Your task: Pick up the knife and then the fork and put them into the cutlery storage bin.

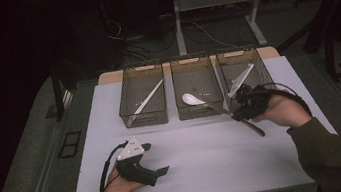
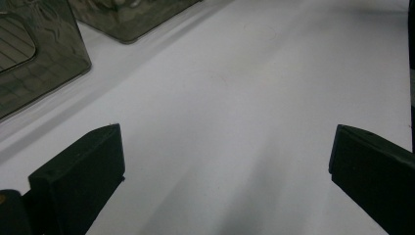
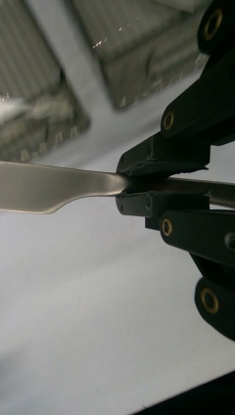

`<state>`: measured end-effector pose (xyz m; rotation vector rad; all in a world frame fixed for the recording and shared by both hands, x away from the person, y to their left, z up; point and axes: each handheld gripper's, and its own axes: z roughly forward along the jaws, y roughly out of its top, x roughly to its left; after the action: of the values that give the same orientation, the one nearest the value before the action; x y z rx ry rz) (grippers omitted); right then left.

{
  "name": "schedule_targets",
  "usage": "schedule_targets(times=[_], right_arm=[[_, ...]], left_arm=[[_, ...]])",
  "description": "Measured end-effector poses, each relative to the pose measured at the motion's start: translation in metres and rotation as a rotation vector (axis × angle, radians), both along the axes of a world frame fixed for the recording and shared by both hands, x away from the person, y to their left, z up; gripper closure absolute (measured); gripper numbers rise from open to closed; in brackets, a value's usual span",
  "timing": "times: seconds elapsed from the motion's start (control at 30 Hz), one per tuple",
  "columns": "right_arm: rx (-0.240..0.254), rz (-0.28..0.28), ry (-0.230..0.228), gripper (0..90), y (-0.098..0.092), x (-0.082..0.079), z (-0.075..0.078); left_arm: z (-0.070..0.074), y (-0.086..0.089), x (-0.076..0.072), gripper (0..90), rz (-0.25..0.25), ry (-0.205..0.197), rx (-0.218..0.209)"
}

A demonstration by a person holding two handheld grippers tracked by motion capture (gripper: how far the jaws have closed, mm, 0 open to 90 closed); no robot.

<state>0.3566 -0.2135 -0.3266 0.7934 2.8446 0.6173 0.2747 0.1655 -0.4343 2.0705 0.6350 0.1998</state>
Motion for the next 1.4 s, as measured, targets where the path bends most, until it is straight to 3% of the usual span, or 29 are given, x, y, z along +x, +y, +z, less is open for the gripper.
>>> schedule_targets(times=[0.37,0.63,0.73,0.97,1.2,1.3,1.4], right_arm=[[-0.003,-0.195,-0.034,80.1,-0.040,0.055,0.041],[-0.011,-0.339,-0.066,80.0,-0.054,0.107,0.050],[-0.009,-0.380,-0.049,80.0,-0.057,0.127,0.041],[-0.027,-0.484,0.019,80.0,-0.068,0.159,0.000],[-0.066,-0.500,0.116,79.9,-0.074,0.164,-0.040],[-0.064,-0.498,0.143,79.8,-0.077,0.163,-0.053],[-0.067,-0.499,0.142,79.3,-0.077,0.162,-0.061]], left_arm=[[-0.001,0.001,0.002,0.0,0.000,0.003,-0.007],[0.000,0.002,0.000,0.0,0.002,0.004,-0.007],[0.000,0.001,-0.001,0.0,0.004,0.008,-0.014],[-0.001,0.002,-0.001,0.0,0.003,0.014,-0.018],[0.001,-0.003,0.000,0.0,-0.005,0.012,-0.013],[0.000,-0.004,0.001,0.0,-0.010,0.015,-0.004],[-0.001,-0.004,0.001,0.0,-0.012,0.019,-0.006]])
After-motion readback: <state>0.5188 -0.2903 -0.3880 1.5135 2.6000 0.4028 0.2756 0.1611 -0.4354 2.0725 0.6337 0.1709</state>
